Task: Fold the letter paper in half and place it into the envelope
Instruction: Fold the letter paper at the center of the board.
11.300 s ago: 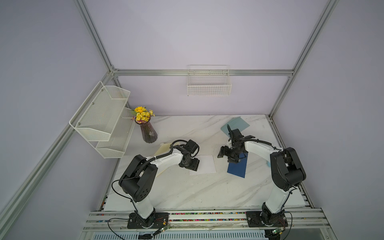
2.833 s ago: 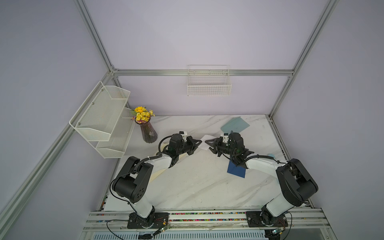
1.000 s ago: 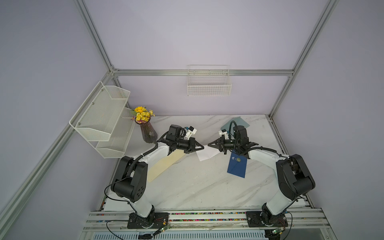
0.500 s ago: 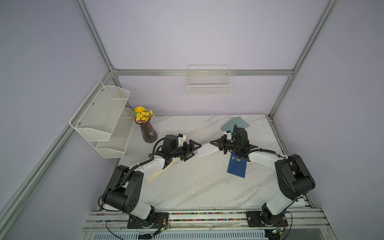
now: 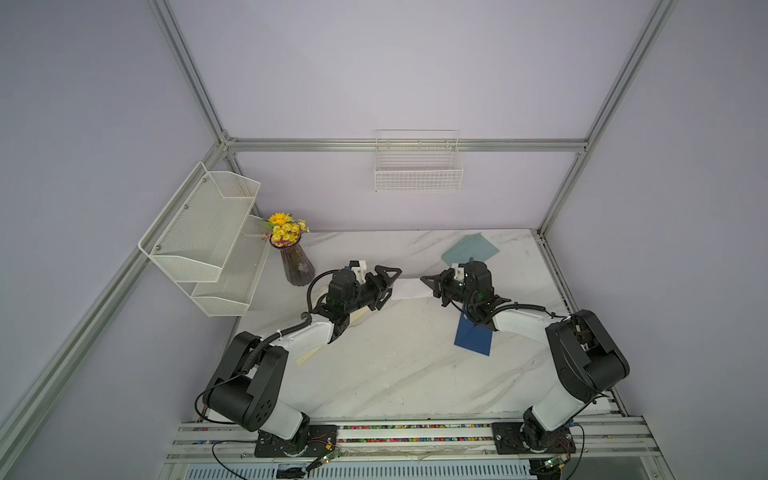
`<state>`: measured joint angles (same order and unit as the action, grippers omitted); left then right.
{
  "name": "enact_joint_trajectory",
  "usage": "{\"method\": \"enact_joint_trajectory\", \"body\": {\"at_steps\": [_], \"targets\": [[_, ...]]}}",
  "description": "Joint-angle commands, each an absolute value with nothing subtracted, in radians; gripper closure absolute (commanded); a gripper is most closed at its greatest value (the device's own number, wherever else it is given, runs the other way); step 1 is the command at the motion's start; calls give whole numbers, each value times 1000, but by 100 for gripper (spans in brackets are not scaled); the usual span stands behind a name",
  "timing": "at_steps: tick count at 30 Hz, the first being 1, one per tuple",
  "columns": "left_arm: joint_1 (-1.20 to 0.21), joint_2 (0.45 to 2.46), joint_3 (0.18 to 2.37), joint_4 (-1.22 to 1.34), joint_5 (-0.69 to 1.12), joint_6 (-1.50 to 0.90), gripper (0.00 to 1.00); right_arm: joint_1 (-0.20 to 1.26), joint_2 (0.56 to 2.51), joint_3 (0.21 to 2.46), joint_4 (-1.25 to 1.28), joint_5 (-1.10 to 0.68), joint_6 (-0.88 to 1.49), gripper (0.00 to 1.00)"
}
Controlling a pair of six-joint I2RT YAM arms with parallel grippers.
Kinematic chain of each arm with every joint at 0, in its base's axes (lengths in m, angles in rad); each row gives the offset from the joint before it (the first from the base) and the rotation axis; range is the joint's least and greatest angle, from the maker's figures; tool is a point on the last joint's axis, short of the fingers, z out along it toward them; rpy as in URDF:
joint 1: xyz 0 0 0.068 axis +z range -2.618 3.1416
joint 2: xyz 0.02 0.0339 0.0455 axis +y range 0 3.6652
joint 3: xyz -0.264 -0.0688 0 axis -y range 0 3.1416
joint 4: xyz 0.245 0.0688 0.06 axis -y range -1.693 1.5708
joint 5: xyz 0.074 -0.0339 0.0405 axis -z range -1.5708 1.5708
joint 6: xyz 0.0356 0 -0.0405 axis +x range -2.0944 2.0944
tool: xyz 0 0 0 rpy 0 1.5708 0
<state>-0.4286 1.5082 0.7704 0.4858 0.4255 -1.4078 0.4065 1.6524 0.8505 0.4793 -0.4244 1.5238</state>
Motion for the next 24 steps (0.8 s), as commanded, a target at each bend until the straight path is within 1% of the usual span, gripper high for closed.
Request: {"method": "enact_joint_trajectory", "body": {"at_steps": [1, 5, 11, 14, 16, 20, 21, 22, 23, 24], "targets": [[-452, 1481, 791, 492, 356, -1427, 9, 410, 1592, 835, 567, -360, 1563, 100], [-494, 1484, 827, 432, 317, -1425, 11, 413, 1585, 816, 605, -337, 1571, 100], [-525, 1504, 831, 448, 276, -1462, 24, 425, 1586, 814, 624, -321, 1570, 100], [-527, 1513, 837, 460, 271, -1469, 36, 433, 1589, 823, 611, -328, 1560, 100], [-527, 1515, 843, 463, 260, -1468, 49, 438, 1587, 819, 610, -328, 1560, 100], [-526, 1527, 859, 466, 262, -1457, 69, 445, 1582, 813, 605, -335, 1552, 100], [-526, 1528, 863, 467, 268, -1452, 77, 445, 1582, 817, 601, -343, 1545, 100], [-526, 1529, 864, 468, 275, -1444, 83, 445, 1584, 822, 593, -357, 1533, 94], [-524, 1529, 864, 468, 281, -1437, 89, 445, 1584, 829, 588, -370, 1522, 75], [-519, 1527, 860, 467, 293, -1428, 95, 445, 1582, 838, 570, -392, 1509, 51]]}}
